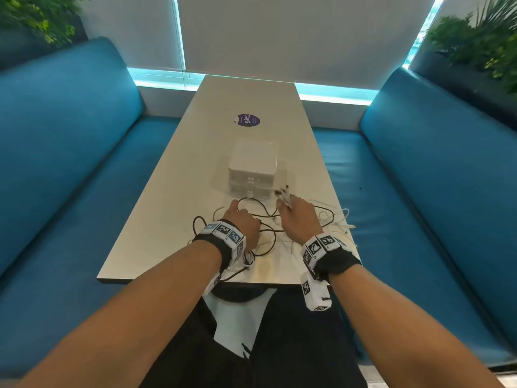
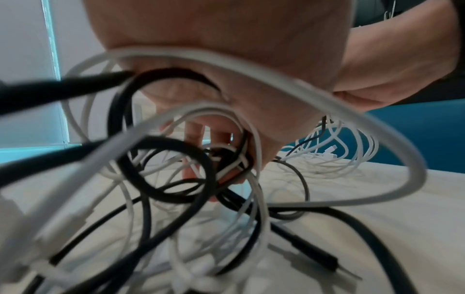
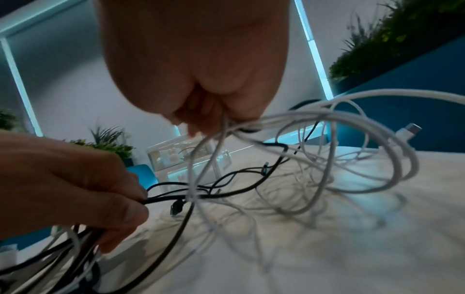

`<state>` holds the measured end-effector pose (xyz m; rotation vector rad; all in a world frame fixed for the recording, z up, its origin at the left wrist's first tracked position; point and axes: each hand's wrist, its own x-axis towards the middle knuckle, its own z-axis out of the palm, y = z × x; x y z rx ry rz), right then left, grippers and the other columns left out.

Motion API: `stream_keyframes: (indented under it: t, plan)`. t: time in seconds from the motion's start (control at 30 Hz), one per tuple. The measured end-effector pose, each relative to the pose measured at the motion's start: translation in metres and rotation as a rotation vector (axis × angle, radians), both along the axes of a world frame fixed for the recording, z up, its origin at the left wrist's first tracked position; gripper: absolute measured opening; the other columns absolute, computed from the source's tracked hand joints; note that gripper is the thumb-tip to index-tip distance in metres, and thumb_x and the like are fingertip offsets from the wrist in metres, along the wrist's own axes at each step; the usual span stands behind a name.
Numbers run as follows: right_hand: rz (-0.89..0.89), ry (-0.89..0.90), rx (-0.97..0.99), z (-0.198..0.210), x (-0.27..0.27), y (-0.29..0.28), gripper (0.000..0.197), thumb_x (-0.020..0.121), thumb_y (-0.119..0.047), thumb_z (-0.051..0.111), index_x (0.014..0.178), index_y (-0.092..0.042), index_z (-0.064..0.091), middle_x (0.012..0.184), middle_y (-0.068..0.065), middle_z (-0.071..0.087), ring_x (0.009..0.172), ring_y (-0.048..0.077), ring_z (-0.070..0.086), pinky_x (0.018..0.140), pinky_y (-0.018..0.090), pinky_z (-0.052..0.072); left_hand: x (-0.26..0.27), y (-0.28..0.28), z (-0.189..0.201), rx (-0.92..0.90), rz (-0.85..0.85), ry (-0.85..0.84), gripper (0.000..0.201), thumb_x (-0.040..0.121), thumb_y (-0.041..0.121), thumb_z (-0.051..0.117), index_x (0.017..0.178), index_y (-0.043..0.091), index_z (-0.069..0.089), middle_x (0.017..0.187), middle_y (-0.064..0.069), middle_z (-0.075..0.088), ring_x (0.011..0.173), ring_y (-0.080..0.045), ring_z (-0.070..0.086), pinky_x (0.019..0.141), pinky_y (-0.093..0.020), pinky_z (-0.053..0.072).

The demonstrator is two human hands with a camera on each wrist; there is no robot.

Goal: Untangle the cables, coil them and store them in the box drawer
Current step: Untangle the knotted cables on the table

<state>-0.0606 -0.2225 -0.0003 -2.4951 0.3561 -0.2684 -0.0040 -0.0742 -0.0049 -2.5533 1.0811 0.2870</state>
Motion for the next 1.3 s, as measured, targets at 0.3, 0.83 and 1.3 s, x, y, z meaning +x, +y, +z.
stream_keyframes:
  t: [0.3,0.83,1.3]
  plan:
    - [0.146,0.305,-0.005,-0.019,0.0,0.003,0.027,0.096,-0.034,0.054,0.102,-0.013,0.068,0.094,0.01,0.069,0.087,0.027,0.064,0.073,0.035,0.05,0.007,0.003,-0.002,-0.285,-0.022,0.052,0.013,0.096,0.017,0.043,0.091,0.025,0.052,0.084,0.007,0.054,0.085,-0.019,0.055,0.107,-0.045,0.023]
    - [-0.07,0.26,-0.185,-0.018,0.005,-0.03,0.025,0.097,-0.033,0.048,0.104,-0.015,0.065,0.102,0.014,0.067,0.093,0.035,0.063,0.076,0.037,0.05,0.013,0.015,0.008,-0.092,0.019,-0.09,0.037,0.084,0.014,0.064,0.121,0.017,0.065,0.14,-0.009,0.043,0.134,-0.032,0.03,0.118,-0.058,0.013]
    - [-0.178,0.254,-0.153,-0.013,0.012,-0.033,0.038,0.1,-0.036,0.043,0.105,-0.003,0.062,0.107,0.02,0.065,0.098,0.038,0.062,0.073,0.034,0.043,0.001,0.006,-0.007,-0.054,-0.066,-0.182,0.029,0.093,0.013,0.05,0.116,0.021,0.066,0.119,-0.003,0.06,0.118,-0.027,0.052,0.113,-0.051,0.019]
